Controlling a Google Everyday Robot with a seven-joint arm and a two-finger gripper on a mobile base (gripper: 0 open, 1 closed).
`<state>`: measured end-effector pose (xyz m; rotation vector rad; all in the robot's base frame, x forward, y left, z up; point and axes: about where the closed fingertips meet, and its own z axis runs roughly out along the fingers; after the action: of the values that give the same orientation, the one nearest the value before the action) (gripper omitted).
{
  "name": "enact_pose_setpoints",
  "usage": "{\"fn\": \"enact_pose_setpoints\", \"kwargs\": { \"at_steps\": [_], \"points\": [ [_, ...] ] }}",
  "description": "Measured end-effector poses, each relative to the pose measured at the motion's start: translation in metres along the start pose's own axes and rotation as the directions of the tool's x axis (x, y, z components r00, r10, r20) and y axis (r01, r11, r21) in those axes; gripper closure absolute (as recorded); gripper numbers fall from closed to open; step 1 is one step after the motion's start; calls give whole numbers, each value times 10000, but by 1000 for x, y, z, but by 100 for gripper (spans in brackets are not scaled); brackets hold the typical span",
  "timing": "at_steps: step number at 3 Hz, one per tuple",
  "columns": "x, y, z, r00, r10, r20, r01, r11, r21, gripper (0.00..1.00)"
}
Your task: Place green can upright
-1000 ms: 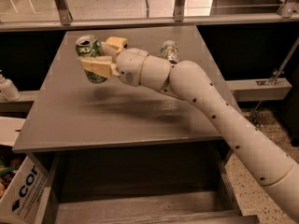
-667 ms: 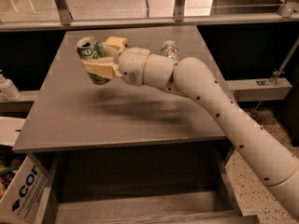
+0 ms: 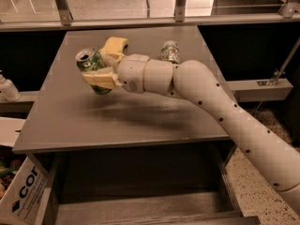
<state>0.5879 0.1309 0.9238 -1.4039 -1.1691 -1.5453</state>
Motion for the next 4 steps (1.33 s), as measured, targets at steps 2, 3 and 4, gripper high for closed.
{"fn": "enact_pose_setpoints", "kwargs": {
  "at_steps": [2, 3, 4],
  "points": [
    [-39, -22, 1, 9899, 1389, 270, -1384, 9902, -184, 100],
    [-40, -22, -1, 9880, 1517, 290, -1509, 9882, -281, 81],
    [-38, -22, -1, 9880, 1517, 290, -1509, 9882, -281, 59]
  ]
}}
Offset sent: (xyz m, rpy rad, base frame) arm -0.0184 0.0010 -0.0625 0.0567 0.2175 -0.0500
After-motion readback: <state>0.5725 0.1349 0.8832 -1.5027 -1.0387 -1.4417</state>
